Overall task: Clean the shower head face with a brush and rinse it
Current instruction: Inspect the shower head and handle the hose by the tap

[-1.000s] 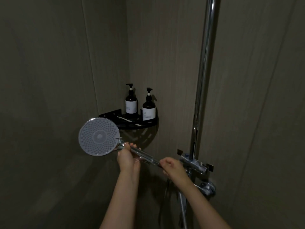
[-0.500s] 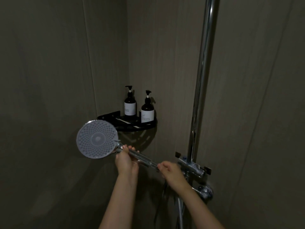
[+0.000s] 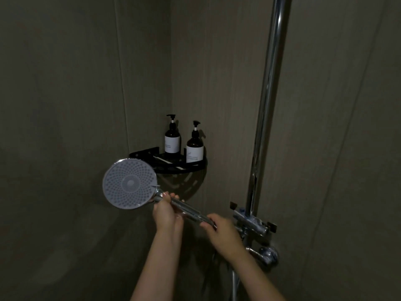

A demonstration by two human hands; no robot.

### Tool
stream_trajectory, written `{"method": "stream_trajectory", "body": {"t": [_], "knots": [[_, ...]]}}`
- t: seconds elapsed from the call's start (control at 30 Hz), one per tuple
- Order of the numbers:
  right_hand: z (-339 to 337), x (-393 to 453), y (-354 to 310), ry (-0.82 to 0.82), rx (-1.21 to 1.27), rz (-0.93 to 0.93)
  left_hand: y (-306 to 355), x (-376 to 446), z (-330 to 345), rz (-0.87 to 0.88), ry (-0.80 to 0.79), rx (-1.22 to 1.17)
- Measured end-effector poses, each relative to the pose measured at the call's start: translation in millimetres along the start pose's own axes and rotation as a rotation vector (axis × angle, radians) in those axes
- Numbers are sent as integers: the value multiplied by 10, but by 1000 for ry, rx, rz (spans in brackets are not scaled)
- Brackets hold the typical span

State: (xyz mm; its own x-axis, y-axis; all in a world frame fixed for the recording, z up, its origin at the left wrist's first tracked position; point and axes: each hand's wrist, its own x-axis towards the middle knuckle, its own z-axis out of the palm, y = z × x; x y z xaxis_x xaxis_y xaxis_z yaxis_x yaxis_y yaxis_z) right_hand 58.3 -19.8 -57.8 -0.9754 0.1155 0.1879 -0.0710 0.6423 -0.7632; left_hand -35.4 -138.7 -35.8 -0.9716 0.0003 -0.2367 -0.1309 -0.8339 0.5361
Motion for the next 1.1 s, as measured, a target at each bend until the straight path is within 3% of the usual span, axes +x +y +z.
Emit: {"method": "stream_trajectory", "body": {"t": [0.17,0.23,0.33,0.4,0.47,0.6,0.67,0.77,0.83,0.9,1.0,1.1], "knots": [[-57,8,-61,-176,255,145,10,-6,-20,3,-14,20],[-57,8,-70,-154,125,77,5,-10,-22,12,-4,7],[33,24,-79,-14,-327,-15,-48,-97,18,31,5,5],[94,50,-119,69,-414,15,-88,-185,42,39,-14,23],[104,116,-117,-32,-259,141,-89,-226,52,43,-52,52],[-117,197,-187,-451,44,474,-66,-194,40,-24,-60,53],[-103,196,-196,-364,-73,406,-79,-190,19,-37,-24,34],[83,105,-191,14,-482,170,-119,-236,67,23,61,8],[170,47,-184,199,-570,74,-163,-283,121,77,103,-7],[184,57,-176,243,-567,92,-201,-317,153,99,108,-4],[108,187,-165,71,-408,251,-187,-287,135,75,18,26],[-154,301,-171,-459,-59,492,-185,-221,43,-34,-109,33]]}}
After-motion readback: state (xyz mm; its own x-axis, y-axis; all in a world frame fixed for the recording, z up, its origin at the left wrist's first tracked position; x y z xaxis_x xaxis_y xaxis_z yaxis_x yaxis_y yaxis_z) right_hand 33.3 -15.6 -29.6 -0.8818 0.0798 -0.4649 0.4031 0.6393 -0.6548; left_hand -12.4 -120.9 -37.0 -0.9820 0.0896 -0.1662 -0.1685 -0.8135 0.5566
